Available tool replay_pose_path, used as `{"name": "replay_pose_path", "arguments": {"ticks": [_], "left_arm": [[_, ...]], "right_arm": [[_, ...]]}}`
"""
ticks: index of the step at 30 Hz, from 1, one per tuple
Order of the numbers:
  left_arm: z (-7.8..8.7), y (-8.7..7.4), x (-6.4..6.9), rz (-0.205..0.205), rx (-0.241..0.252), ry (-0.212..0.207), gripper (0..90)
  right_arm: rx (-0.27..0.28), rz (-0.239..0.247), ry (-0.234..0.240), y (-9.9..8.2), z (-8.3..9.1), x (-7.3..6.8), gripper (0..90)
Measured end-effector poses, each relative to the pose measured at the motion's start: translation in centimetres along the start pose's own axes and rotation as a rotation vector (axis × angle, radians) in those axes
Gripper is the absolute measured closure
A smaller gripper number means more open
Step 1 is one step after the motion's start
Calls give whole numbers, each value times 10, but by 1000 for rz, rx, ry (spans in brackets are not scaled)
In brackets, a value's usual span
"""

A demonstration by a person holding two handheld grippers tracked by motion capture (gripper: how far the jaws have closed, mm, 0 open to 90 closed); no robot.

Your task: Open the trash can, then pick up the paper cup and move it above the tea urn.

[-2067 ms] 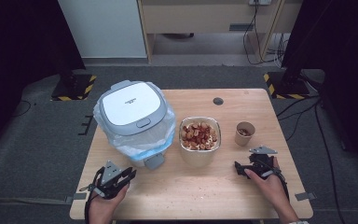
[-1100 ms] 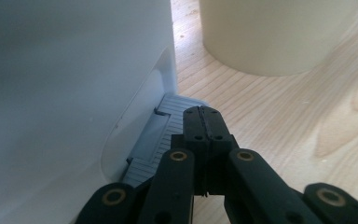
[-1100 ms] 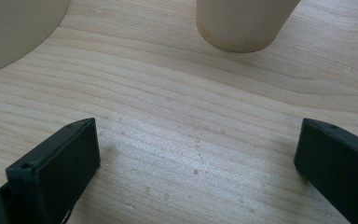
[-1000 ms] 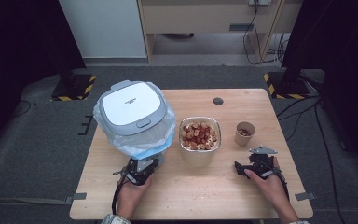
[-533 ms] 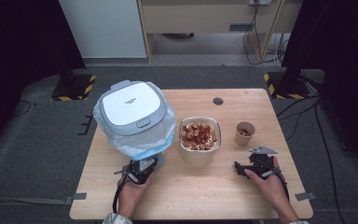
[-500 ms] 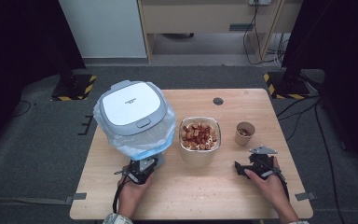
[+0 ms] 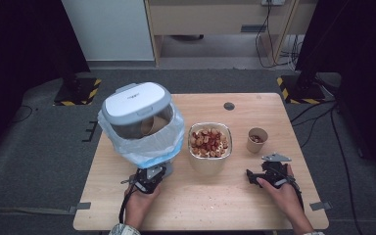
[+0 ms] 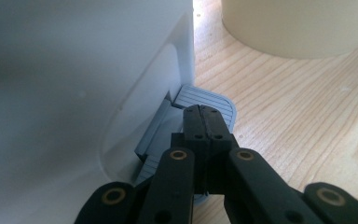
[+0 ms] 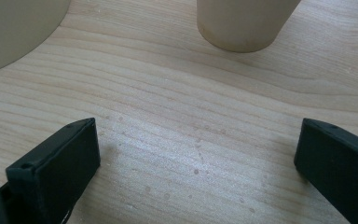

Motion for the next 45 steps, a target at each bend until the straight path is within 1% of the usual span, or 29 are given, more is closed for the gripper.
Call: {"name": "replay_pose_path", "arguments": {"ticks": [1,6,8,11,13,18,24,32,37,38,39,42,43,45], "left_arm": [[-2,-1,0,-16,-10,-5,897],[-3,-2,-1,-6,-13,-6,897],[-3,-2,-1,-13,-16,-2,896],[-3,-2,-1,0,-16,-8,896],[-3,-2,-1,1,-16,-7,896],[-3,-2,-1,-7,-18,-4,897],[-3,-2,-1,-5,-19,-5,897],[-3,-2,-1,-5,-17,-2,897],[-3,-2,-1,-3,-18,-4,897],[-3,-2,-1,-2,-18,-4,897],[-3,-2,-1,-3,-18,-4,897],[-3,-2,-1,-1,-18,-4,897],[-3,-2,-1,-2,-17,-5,897],[-3,-2,-1,-1,-17,-5,897]], "right_arm": [[0,0,0,0,0,0,6],[0,-1,0,0,0,0,6],[0,0,0,0,0,0,6],[0,0,0,0,0,0,6],[0,-1,0,0,0,0,6],[0,-1,0,0,0,0,6],[-1,0,0,0,0,0,6],[3,11,15,0,0,1,8],[-5,11,19,0,2,1,34],[-7,4,23,1,2,1,40],[1,-15,39,3,5,1,48],[2,-21,38,5,8,3,48],[15,-14,29,10,12,5,48],[15,-19,35,13,14,6,48]]}}
Point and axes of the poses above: each handheld gripper's, and its own axes: z roughly backward along the jaws, y roughly out of its top, x roughly to its right, the point moved 4 cm from there along -z, roughly forward along the jaws, and after that the axes turned 10 degrees about -y, right-handed, at the moved point
